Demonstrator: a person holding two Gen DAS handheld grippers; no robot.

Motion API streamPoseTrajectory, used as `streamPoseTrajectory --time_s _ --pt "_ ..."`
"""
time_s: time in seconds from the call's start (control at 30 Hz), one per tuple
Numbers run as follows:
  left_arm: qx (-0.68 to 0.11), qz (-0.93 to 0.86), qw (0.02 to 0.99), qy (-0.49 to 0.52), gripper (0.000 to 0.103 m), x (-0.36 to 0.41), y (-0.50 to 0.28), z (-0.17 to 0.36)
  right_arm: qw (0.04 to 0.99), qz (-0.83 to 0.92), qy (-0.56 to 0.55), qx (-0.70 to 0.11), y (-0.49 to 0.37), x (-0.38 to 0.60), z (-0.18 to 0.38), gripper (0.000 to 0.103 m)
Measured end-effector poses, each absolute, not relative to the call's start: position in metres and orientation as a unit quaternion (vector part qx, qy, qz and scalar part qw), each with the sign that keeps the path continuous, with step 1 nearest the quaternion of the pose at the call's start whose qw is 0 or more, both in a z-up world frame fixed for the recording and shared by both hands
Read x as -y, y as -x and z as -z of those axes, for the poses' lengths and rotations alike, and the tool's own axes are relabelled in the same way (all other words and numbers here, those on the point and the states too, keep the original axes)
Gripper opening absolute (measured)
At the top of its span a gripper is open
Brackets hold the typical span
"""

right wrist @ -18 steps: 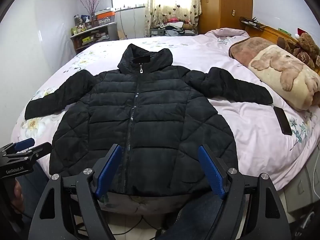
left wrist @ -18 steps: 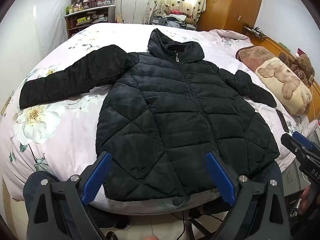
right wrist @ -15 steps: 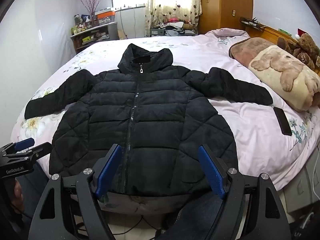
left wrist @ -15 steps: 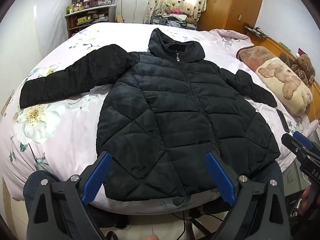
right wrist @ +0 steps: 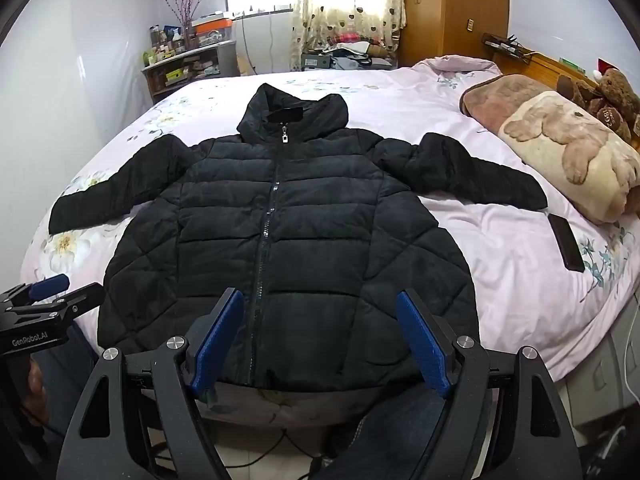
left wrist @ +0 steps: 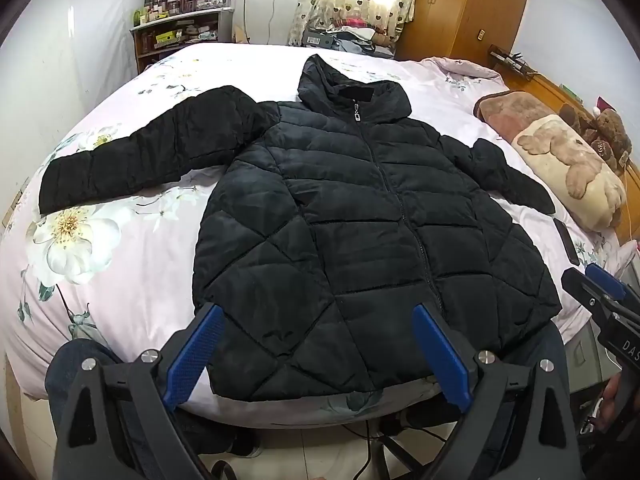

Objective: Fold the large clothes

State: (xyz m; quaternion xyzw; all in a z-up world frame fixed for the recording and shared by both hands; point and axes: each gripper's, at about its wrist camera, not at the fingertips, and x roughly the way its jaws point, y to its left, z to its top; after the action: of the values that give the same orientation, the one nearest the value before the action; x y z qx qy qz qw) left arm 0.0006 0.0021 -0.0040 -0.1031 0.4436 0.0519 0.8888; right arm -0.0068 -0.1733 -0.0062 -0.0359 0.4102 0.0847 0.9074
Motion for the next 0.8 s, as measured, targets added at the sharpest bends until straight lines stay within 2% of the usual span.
streamPoseTrajectory --time_s 0.8 --pt "-0.448 -0.042 0.886 0.109 0.096 -0.0007 0.0004 0.0065 0.907 -0.088 0.043 -0.410 0.0060 0.1680 0.0062 0.079"
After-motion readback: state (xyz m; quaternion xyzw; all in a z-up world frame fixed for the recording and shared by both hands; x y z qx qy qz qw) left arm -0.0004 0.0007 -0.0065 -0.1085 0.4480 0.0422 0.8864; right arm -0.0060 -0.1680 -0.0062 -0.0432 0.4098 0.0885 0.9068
